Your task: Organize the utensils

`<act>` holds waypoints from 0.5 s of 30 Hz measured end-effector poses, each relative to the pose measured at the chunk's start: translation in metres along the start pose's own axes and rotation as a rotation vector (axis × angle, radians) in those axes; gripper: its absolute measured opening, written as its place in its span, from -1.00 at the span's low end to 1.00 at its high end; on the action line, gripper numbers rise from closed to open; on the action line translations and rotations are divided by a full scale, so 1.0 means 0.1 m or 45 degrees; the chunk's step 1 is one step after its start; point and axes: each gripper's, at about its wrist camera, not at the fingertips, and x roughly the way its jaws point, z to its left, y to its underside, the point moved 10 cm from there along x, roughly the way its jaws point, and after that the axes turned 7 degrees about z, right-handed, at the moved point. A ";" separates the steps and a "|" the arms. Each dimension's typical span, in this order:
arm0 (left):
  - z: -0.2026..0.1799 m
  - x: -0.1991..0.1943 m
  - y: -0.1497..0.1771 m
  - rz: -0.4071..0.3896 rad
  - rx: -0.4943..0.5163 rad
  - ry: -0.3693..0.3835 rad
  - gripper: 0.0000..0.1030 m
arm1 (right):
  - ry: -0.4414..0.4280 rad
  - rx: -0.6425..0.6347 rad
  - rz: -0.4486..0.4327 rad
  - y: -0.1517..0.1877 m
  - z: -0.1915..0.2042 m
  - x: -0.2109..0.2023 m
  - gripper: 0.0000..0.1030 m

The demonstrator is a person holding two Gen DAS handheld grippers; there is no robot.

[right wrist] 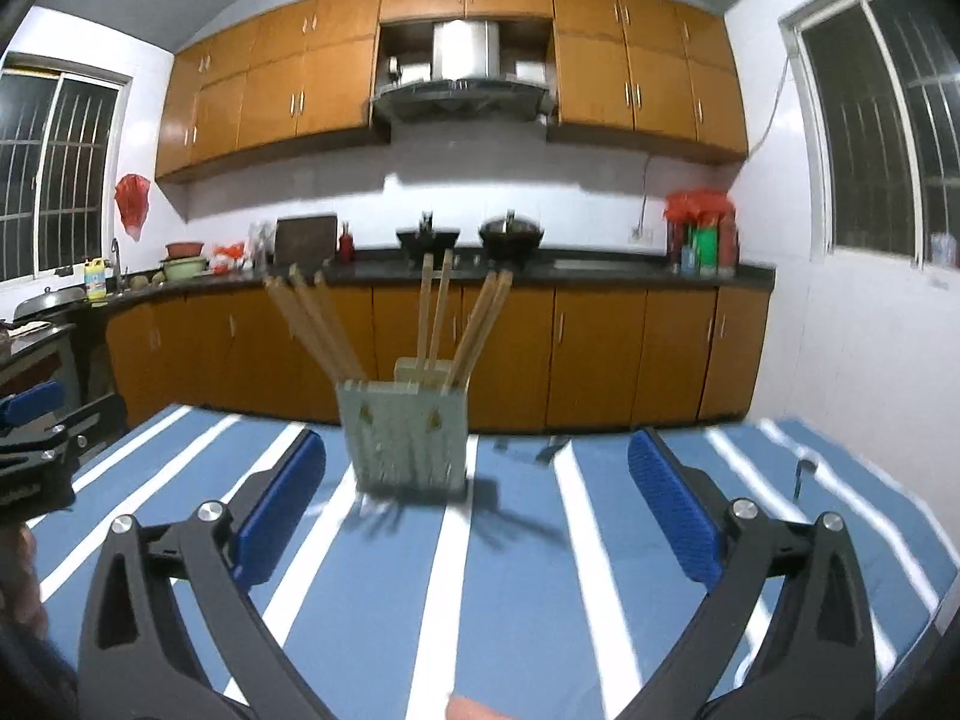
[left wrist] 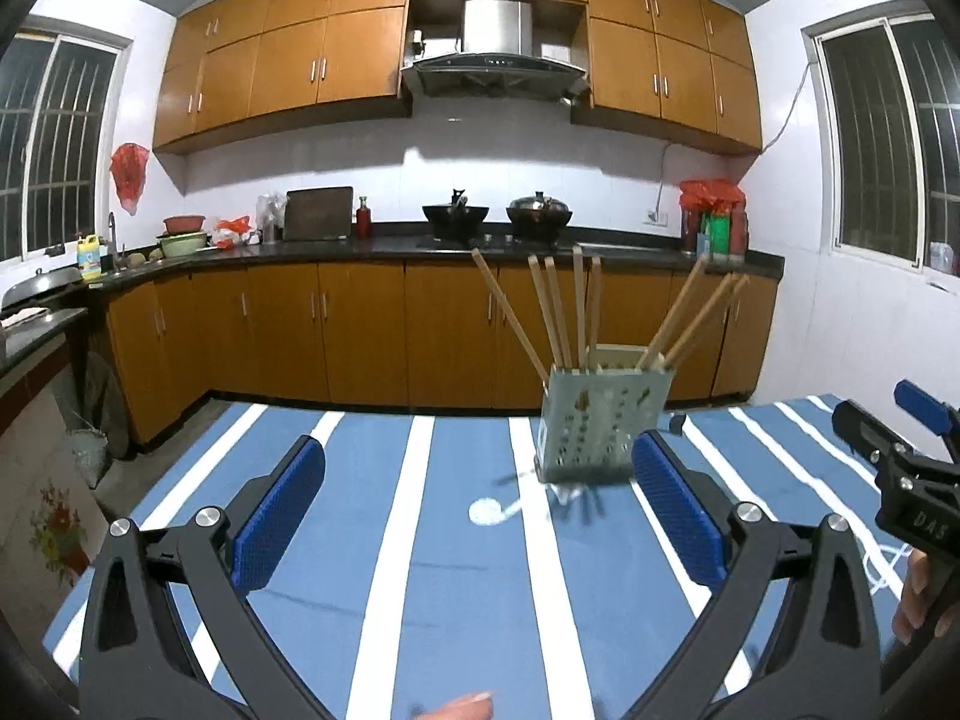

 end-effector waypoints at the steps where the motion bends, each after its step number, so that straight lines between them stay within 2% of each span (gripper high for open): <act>1: 0.00 0.00 0.04 0.006 0.002 -0.003 0.97 | -0.008 0.010 0.017 0.05 0.01 0.01 0.92; 9: -0.04 0.04 0.32 0.074 0.003 -0.003 0.97 | -0.007 0.013 0.104 0.37 0.04 0.05 0.92; 15: 0.00 0.06 0.41 0.106 -0.012 -0.010 0.97 | 0.002 0.026 0.136 0.46 0.02 0.08 0.92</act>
